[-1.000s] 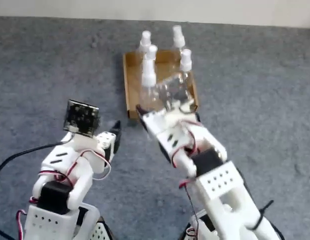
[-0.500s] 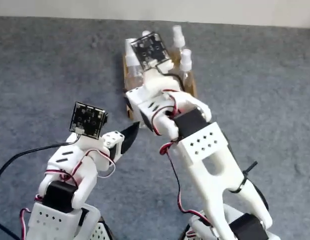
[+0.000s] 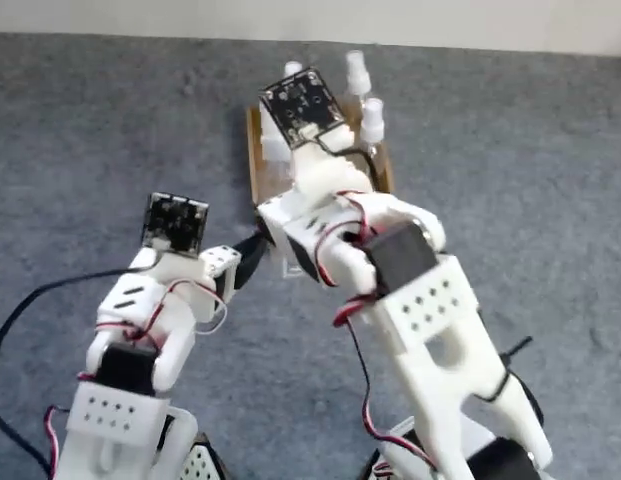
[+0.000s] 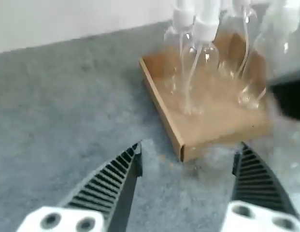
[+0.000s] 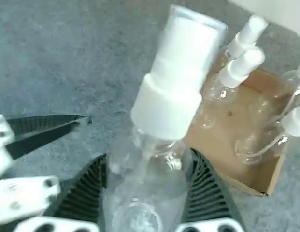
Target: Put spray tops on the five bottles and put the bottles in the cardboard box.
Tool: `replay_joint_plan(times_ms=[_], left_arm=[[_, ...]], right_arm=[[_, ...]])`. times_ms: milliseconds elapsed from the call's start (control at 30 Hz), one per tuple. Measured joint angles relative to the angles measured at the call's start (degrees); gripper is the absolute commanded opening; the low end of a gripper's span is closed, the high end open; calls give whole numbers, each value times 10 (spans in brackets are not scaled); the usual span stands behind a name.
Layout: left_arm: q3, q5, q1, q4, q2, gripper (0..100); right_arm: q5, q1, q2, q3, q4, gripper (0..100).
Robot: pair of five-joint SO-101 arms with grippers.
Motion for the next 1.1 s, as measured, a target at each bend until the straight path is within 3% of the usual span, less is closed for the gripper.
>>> replay_joint_plan(times_ms=[233, 433, 600, 800, 1100], left_arm=[[-24, 0, -5, 3, 68, 261], [-43, 0, -4, 101, -47, 264], [-43, 0, 25, 119, -89, 264], [-43, 0, 39, 119, -92, 264], [-13, -22, 23, 71, -98, 260]], right_arm=[[0, 17, -31, 4, -40, 3], [0, 36, -32, 121, -185, 3], [0, 13, -32, 172, -250, 3], [0, -28, -32, 173, -236, 3], [-4, -40, -32, 64, -65, 3]])
